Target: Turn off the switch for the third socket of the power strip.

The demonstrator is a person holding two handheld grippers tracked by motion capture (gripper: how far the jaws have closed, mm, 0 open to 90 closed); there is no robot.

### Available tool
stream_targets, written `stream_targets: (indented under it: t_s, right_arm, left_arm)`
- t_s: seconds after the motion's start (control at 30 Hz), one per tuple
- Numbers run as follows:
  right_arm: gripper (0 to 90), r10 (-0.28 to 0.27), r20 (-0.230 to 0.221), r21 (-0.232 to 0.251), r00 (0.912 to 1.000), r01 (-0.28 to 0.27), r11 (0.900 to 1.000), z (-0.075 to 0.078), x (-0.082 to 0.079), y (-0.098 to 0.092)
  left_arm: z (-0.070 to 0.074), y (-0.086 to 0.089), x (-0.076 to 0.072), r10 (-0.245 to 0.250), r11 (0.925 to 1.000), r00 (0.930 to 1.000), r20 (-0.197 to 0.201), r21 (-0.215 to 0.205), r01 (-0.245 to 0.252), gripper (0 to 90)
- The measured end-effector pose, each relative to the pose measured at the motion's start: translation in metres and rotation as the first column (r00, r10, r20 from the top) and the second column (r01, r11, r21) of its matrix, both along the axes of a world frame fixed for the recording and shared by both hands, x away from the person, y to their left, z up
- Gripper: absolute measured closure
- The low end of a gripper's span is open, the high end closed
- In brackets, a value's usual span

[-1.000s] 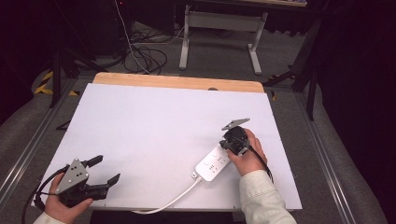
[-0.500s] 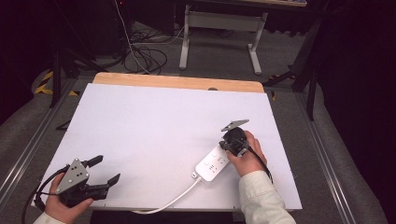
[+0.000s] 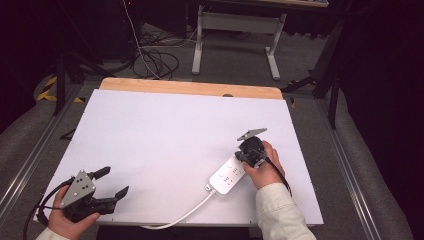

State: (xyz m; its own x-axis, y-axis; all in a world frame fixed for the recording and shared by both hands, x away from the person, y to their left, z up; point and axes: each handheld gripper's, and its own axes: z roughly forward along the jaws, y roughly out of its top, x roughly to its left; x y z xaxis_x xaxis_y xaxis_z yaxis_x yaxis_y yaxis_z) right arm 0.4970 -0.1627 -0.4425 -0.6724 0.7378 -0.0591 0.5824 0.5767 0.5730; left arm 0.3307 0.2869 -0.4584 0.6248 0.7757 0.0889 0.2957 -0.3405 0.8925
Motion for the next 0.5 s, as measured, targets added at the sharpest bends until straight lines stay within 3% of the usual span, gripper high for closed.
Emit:
stream_targets:
  t_s: [0.17, 0.5]
  right_arm:
    - [90.0, 0.003, 0.006, -0.04, 1.0, -0.002, 0.999, 0.0011, -0.0015, 0.0044]
    - [90.0, -0.017, 0.0, -0.043, 0.9998, 0.017, 0.999, 0.0014, -0.0014, 0.006]
  left_arm:
    - [0.0001, -0.0004, 0.0003, -0.003, 0.9999, 1.0, 0.005, 0.01, 0.003, 17.8]
    - [-0.0003, -0.0011, 0.0002, -0.005, 1.0, 1.0, 0.002, 0.008, 0.005, 17.8]
